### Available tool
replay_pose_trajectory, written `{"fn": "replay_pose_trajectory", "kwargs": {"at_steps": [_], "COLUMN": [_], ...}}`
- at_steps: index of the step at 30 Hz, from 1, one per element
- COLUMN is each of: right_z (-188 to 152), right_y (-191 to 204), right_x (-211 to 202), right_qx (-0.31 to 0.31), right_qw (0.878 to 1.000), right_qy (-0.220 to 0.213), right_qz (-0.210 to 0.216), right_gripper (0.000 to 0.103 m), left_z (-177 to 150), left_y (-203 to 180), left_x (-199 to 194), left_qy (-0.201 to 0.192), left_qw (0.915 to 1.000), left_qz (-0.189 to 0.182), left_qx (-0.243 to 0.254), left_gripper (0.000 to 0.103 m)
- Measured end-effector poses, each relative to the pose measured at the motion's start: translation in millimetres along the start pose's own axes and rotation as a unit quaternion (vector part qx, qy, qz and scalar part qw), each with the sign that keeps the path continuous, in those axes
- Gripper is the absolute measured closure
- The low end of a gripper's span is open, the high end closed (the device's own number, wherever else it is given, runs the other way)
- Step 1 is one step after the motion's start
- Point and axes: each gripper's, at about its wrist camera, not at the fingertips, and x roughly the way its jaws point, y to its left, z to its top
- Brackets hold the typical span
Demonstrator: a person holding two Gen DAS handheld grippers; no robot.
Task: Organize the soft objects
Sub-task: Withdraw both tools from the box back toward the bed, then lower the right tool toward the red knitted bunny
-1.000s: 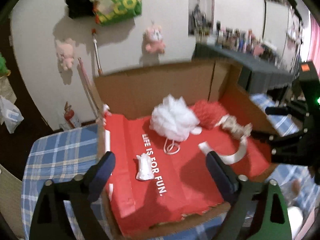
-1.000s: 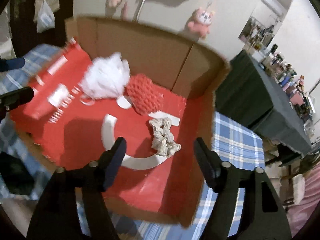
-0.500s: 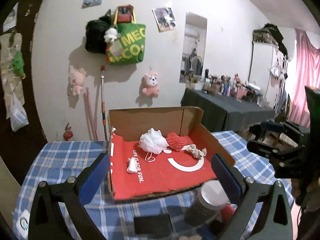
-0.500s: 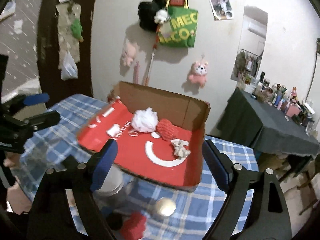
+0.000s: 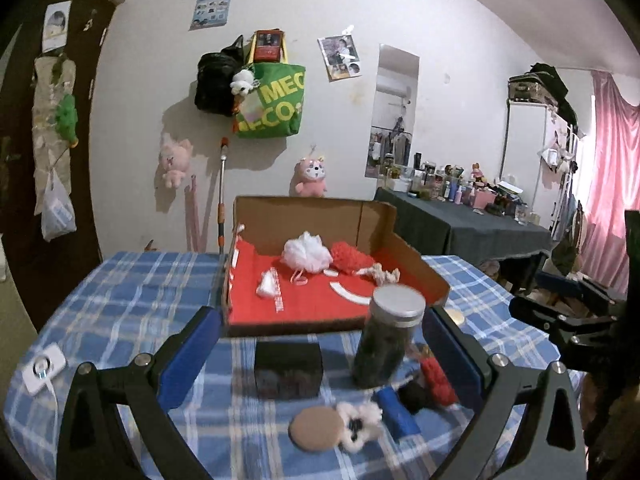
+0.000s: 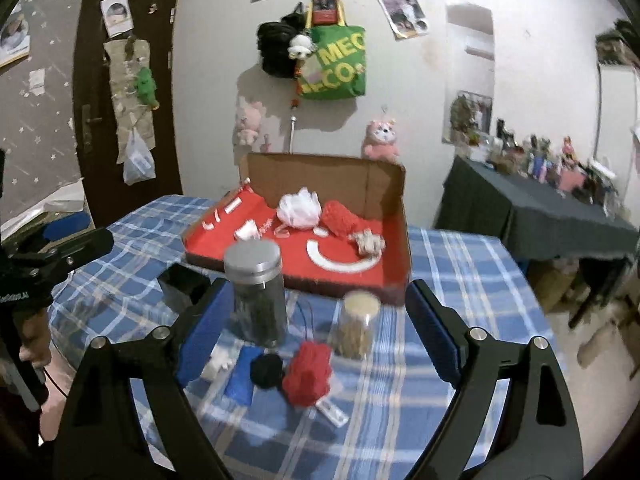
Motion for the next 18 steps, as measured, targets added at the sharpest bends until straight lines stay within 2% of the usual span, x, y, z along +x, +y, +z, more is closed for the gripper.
{"fn": "replay_pose_trajectory", "kwargs": {"at_steps": [3,7,13,18], "right_z": [-20.9,-48.2,-78.9,-92.5], "right_y": [-0.9,0.4,4.2,6.0], "right_x": [0.1,6.0,21.0,34.5], "right_qx": [0.017,0.036,0.041,0.042], "right_qw": [1.0,0.999,0.998,0.998], "right_qy": [0.005,0.008,0.023,0.03], "right_qz": [-0.004,-0.01,-0.03,-0.04], "right_gripper": [0.015,0.015,0.015,0.015], "left_z": [-19.3,-43.6,-77.7,-90.7], "left_y": [-2.1,-2.3,0.2,5.0], "left_x": [1.5,9.6,31.7,45.0], "left_qy": [0.003,0.011,0.053,0.079], "left_qw": [0.9999,0.9998,0.9982,0.9963], "left_qz": [0.011,0.006,0.006,0.011], "left_qx": [-0.002,-0.013,-0.027,-0.031], "left_gripper": [0.0,0.0,0.0,0.0]}}
